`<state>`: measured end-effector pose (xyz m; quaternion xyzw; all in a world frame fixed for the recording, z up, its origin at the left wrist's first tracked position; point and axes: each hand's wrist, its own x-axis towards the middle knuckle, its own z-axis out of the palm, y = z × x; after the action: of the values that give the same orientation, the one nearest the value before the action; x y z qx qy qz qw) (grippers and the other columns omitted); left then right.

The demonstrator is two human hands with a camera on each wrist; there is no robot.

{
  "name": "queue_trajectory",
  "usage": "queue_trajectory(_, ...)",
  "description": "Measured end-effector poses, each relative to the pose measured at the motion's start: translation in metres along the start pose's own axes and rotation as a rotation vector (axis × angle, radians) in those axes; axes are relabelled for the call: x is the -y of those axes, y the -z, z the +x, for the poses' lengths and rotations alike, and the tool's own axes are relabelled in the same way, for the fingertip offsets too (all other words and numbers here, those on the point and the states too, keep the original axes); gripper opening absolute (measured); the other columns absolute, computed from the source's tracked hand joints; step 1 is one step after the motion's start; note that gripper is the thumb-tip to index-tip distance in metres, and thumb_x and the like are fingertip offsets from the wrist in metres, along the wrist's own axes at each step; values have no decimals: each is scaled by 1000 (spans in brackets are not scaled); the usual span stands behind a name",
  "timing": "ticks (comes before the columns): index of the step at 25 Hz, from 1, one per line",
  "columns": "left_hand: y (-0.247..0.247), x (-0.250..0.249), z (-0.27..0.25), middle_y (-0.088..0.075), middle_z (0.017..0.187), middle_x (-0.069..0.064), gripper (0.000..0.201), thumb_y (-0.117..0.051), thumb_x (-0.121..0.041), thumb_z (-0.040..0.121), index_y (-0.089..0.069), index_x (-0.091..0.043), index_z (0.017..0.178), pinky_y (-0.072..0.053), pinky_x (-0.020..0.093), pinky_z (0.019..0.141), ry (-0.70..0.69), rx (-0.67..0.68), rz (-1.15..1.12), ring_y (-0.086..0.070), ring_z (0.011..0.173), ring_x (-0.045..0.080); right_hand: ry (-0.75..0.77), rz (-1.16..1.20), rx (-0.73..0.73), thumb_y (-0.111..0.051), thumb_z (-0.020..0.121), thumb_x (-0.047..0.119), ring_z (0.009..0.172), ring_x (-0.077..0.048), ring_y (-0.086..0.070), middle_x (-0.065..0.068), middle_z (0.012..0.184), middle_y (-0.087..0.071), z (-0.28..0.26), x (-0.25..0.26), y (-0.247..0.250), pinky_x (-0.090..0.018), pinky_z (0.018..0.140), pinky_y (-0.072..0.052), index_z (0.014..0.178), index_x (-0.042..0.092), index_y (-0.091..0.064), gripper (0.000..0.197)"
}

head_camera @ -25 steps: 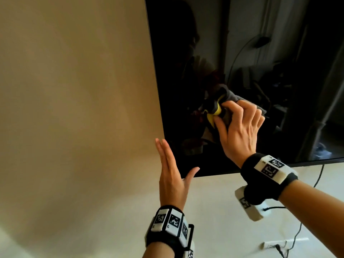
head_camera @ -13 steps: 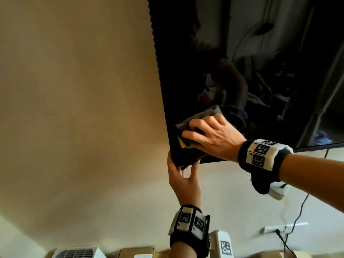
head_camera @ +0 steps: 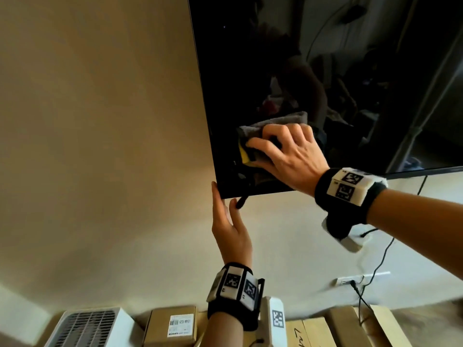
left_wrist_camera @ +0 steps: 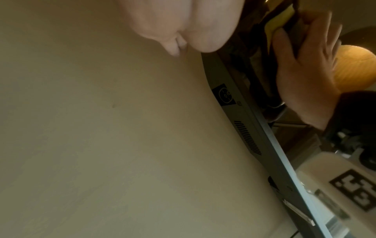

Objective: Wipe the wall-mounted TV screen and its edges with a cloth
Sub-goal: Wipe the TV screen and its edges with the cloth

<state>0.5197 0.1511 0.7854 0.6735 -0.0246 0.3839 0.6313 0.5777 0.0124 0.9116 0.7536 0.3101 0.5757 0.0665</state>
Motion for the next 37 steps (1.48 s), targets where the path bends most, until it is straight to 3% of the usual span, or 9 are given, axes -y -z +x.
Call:
queue_trajectory(4,-11,-17,0,-45,145,-12,55,-46,-16,100,-27,-21,152,-44,38,108,92,-69,-125,-43,134,2,237,-48,69,-49,96,44,86,-24,-43,-4,115,-41,-32,-9,2,-36,73,-35,125,28,-44,34)
queue_trajectory(8,-28,-24,5,-47,144,2,67,-43,-25,102,-2,-41,153,-49,34,102,299,-175,-275,-49,131,11,29,-16,29,-50,96,46,84,-26,-43,-5,112,-41,-38,-28,9,-38,73,-33,122,28,-47,32)
queue_trajectory(11,-46,-34,7,-51,131,0,69,-39,-20,104,6,-33,154,-51,17,89,444,-284,-425,-56,119,9,327,-58,117,-42,99,43,84,-24,-44,-3,114,-42,-53,-30,8,-36,73,-34,124,29,-44,29)
queue_trajectory(14,-57,-36,11,-48,138,3,63,-35,-20,105,3,-28,154,-52,14,84,450,-325,-458,-52,125,15,63,-57,18,-46,97,45,84,-26,-42,-3,112,-42,-45,-63,19,-38,71,-33,123,28,-47,31)
queue_trajectory(18,-60,-36,7,-17,161,11,61,-37,-24,104,-4,-27,155,-41,40,110,274,-374,-9,-32,143,26,170,-20,59,-47,97,43,83,-25,-42,-4,112,-41,-79,-61,18,-37,72,-33,123,30,-45,29)
queue_trajectory(21,-63,-41,3,8,162,5,60,-41,-27,103,-11,-28,155,-22,13,113,7,-297,153,-4,148,4,108,-52,48,-49,95,45,82,-25,-43,-3,111,-42,-80,-98,27,-37,70,-34,121,31,-47,29)
queue_trajectory(24,-78,-46,-3,9,161,4,62,-44,-29,101,-12,-34,154,-20,33,120,-230,-105,383,3,150,19,-82,11,-19,-55,92,45,84,-27,-43,-3,111,-41,-97,-108,28,-39,71,-33,120,31,-49,31)
queue_trajectory(27,-95,-45,-11,9,161,2,61,-43,-36,101,-12,-39,153,-20,50,117,-335,33,569,-1,149,32,235,-44,52,-49,95,42,83,-23,-42,-3,111,-43,-117,-122,29,-35,71,-34,120,32,-47,27)
queue_trajectory(37,-140,-40,-22,-3,161,11,59,-43,-45,99,-21,-29,152,-25,59,111,-405,51,801,-6,147,39,-85,-30,-49,-50,93,47,84,-25,-41,-2,108,-41,-140,-170,39,-37,71,-31,117,34,-49,28)
